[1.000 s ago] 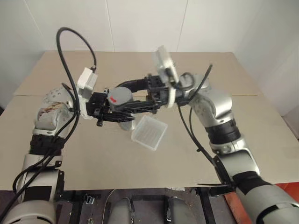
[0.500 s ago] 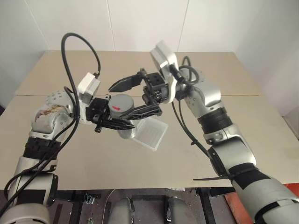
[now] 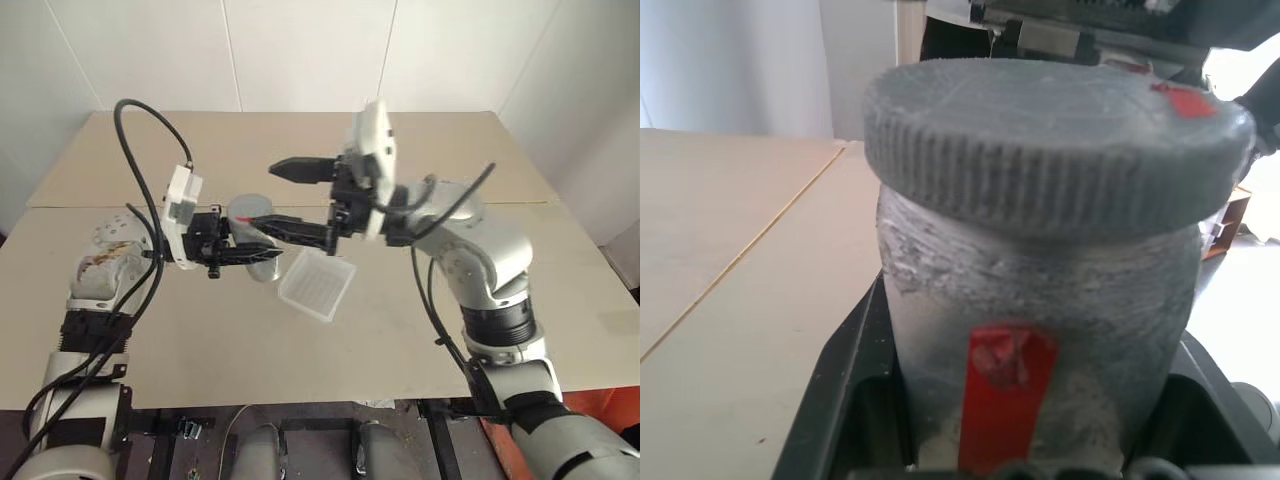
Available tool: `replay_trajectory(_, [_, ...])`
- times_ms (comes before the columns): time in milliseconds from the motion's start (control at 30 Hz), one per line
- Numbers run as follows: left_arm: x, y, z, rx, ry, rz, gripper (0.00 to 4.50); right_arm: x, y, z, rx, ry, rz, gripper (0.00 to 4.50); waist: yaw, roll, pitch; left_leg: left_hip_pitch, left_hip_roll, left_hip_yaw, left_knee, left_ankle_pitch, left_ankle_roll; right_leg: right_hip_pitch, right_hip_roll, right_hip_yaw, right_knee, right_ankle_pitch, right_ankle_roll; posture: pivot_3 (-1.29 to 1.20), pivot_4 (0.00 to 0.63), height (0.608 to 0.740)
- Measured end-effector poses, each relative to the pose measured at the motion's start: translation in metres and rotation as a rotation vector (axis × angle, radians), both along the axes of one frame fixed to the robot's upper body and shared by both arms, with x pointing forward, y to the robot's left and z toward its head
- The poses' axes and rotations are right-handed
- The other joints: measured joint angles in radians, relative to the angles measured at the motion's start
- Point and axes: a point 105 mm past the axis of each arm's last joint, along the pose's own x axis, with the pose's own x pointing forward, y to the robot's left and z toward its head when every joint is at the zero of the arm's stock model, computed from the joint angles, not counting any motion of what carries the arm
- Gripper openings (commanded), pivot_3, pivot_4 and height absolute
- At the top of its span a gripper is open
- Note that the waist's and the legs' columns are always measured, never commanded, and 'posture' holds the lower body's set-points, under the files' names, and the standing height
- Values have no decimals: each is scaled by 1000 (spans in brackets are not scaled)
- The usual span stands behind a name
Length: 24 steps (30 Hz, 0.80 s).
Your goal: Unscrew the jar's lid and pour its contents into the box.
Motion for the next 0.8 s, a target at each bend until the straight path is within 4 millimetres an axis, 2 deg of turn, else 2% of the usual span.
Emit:
replay_trajectory(167, [1, -4, 7, 8, -28, -19, 1934, 8, 22, -5, -32, 7, -41, 4478, 2, 0, 0, -1, 0, -1, 0, 0, 1, 0, 0, 0, -1, 0, 0, 0, 150, 740])
replay_trajectory(267, [2, -4, 6, 14, -23, -10, 1934, 16, 24, -12, -49, 34, -65, 4478, 3, 0, 0, -2, 0, -1, 0, 0, 1, 0, 0, -1, -1, 0, 0, 0, 150, 740])
replay_trajectory(433, [2, -2, 7, 22, -27, 1, 1934, 17, 21, -10, -55, 41, -49, 4478, 2, 0, 0, -1, 0, -1, 0, 0, 1, 0, 0, -1, -1, 0, 0, 0, 150, 740])
replay_trajectory(533, [2, 10, 8, 41, -24, 42, 1934, 16, 5, -12, -63, 51, -26, 4478, 1, 0, 0, -1, 0, -2, 0, 0, 1, 0, 0, -1, -1, 0, 0, 0, 150, 740])
replay_trajectory(600, [1, 21, 8, 44, -17, 76, 1934, 21, -12, -14, -65, 60, -51, 4478, 1, 0, 0, -1, 0, -2, 0, 0, 1, 0, 0, -1, -1, 0, 0, 0, 150, 740])
replay_trajectory(700, [-8, 27, 6, 64, -11, 50, 1934, 49, -60, -9, -29, 71, -239, 4478, 9, 0, 0, -1, -1, -1, 0, 0, 1, 1, -1, -2, -4, 0, 0, 0, 150, 740])
replay_trajectory(767, [-9, 30, 6, 65, -10, 50, 1934, 53, -71, -7, -21, 66, -272, 4478, 5, 0, 0, -1, 0, -2, -1, 0, 1, 1, 0, -2, -9, 0, 0, 0, 150, 740])
replay_trajectory(800, [-9, 30, 7, 65, -13, 48, 1934, 52, -70, -7, -19, 65, -266, 4478, 3, 0, 0, -1, 1, -2, -2, 0, 1, 1, 0, -2, -9, 0, 0, 0, 150, 740])
